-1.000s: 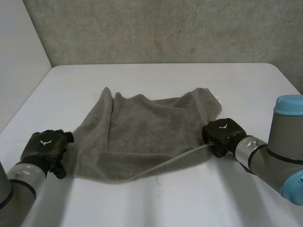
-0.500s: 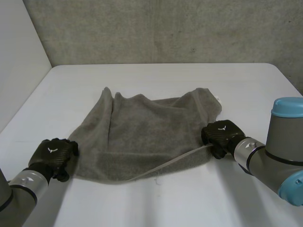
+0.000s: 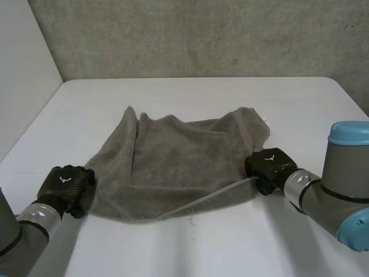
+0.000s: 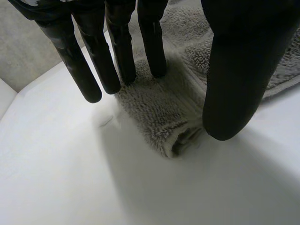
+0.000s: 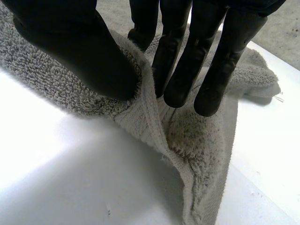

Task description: Fold the towel.

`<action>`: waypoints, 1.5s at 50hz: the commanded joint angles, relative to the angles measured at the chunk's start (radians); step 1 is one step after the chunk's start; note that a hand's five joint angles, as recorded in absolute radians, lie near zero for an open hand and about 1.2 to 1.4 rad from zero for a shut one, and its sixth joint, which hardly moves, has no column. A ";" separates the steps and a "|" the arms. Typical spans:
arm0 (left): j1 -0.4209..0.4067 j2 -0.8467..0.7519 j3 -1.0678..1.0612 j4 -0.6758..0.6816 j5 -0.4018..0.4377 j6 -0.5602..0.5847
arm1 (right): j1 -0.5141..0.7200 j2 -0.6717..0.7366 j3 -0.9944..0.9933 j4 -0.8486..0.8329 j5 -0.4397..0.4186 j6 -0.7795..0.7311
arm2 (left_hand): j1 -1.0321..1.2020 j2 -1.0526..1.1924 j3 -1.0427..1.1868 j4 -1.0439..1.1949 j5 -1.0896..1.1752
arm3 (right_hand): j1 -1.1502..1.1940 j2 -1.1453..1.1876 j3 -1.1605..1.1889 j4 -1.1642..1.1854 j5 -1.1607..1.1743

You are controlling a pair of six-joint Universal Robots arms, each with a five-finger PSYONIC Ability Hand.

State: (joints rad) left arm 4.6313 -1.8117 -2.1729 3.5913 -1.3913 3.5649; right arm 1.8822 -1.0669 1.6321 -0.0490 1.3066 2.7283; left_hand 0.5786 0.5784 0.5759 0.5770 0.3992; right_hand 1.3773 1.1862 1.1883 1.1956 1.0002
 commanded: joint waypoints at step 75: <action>0.050 -0.052 0.034 0.063 0.005 0.002 | -0.002 0.021 -0.008 -0.002 0.008 -0.006 | 0.815 0.815 0.817 0.816 0.820 | 0.019 0.210 0.208 0.201 0.222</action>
State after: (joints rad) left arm 4.6817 -1.8145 -2.1816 3.6282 -1.3855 3.5665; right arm 1.8807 -1.0470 1.6256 -0.0506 1.3136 2.7228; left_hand 0.7772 0.7766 0.7741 0.7747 0.5989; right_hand 1.3789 1.1862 1.1883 1.1956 1.0002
